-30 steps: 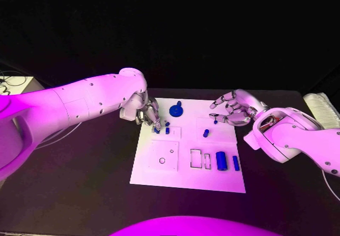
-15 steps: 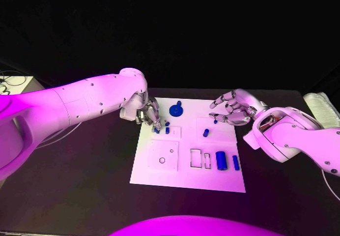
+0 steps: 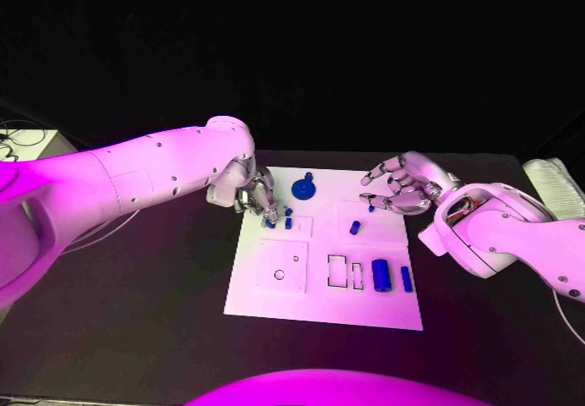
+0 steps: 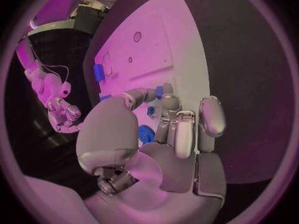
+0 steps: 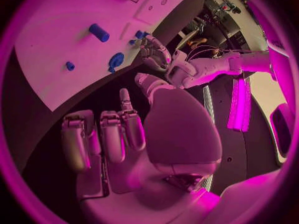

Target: Assemble the parts on the task board

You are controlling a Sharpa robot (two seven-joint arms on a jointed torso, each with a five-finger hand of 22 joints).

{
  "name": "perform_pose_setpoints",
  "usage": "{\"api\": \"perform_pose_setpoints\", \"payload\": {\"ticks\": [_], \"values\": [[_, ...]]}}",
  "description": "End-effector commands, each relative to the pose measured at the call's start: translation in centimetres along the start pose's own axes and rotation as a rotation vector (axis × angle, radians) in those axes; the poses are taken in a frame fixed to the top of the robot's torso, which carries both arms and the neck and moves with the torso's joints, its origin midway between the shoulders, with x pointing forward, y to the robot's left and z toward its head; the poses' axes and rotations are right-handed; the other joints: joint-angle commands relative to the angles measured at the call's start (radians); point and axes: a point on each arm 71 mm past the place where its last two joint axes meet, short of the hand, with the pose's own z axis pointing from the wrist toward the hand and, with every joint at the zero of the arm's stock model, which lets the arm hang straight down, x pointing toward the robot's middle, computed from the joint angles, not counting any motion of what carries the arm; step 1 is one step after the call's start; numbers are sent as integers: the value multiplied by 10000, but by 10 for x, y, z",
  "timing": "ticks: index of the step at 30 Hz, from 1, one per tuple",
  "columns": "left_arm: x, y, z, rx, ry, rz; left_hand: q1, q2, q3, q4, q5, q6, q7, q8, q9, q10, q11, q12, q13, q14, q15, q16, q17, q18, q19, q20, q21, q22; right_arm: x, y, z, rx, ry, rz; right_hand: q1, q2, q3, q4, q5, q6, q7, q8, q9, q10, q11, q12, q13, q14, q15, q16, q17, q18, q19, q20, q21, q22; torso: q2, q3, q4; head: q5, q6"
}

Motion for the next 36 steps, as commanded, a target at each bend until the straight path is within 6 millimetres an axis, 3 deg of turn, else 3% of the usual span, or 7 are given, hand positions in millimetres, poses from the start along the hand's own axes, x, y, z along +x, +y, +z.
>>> {"api": "perform_pose_setpoints", "payload": {"ticks": [1,5,25,30,33,36], "values": [[5,-3,3,23,110,88,9,46,2335,-2326,4,72,35,-26,-4,214,-113,36,23,1024,-68,44,2634,-73,-23,-18,49,-14,1,1,0,-127,102,-93,12,-59,53,-17,33,-88,16,43,14,44,-54,-4,1686,1001,-54,-56,2415,-144,1047,-5,22,2634,0,-4,-1,-6,-9],[5,-3,3,1,-24,23,-168,169,2003,-2074,-103,73,37,25,28,213,-100,-6,-34,1024,-38,44,2634,-74,-68,23,-20,-53,1,1,0,-123,97,-94,12,-59,53,-17,33,-88,16,43,14,44,-54,-4,1686,1001,-54,-56,2415,-144,1047,-5,22,2634,-4,-3,-3,-8,-17],[8,-5,7,26,-327,-133,-476,394,1039,-1483,-271,-61,-87,354,264,358,-185,18,2,1024,-82,44,2634,-74,-60,39,-228,-169,1,1,0,-138,92,-95,15,-69,75,-22,73,-104,17,69,12,42,-53,-5,1682,1001,-55,-57,2414,-144,1047,-6,22,2634,2,4,-16,-23,-36],[9,-5,7,26,-369,-145,-615,408,635,-1194,-296,-122,-127,422,300,375,-209,-4,-25,1024,-101,44,2634,-76,-39,31,-296,-210,1,1,0,-141,84,-94,15,-69,75,-22,73,-104,17,69,12,42,-53,-5,1682,1001,-55,-57,2414,-144,1047,-6,22,2634,-3,-2,-11,-38,-39],[9,-5,7,30,-359,-140,-829,340,-32,-749,-326,-153,-169,448,285,361,-233,-25,-61,1024,-119,44,2634,-76,-17,23,-373,-255,1,1,0,-142,77,-94,15,-69,75,-22,73,-104,17,69,12,42,-53,-5,1682,1001,-55,-57,2414,-144,1047,-6,22,2634,-5,-1,-8,-41,-43],[10,-4,7,23,-346,-122,-878,294,-275,-595,-333,-151,-178,442,263,337,-238,-39,-82,1024,-123,44,2634,-74,-18,19,-404,-282,1,1,0,-143,72,-94,15,-69,75,-22,73,-104,17,69,12,42,-53,-5,1682,1001,-55,-57,2414,-144,1047,-6,22,2634,-7,-2,-6,-37,-31]]}}
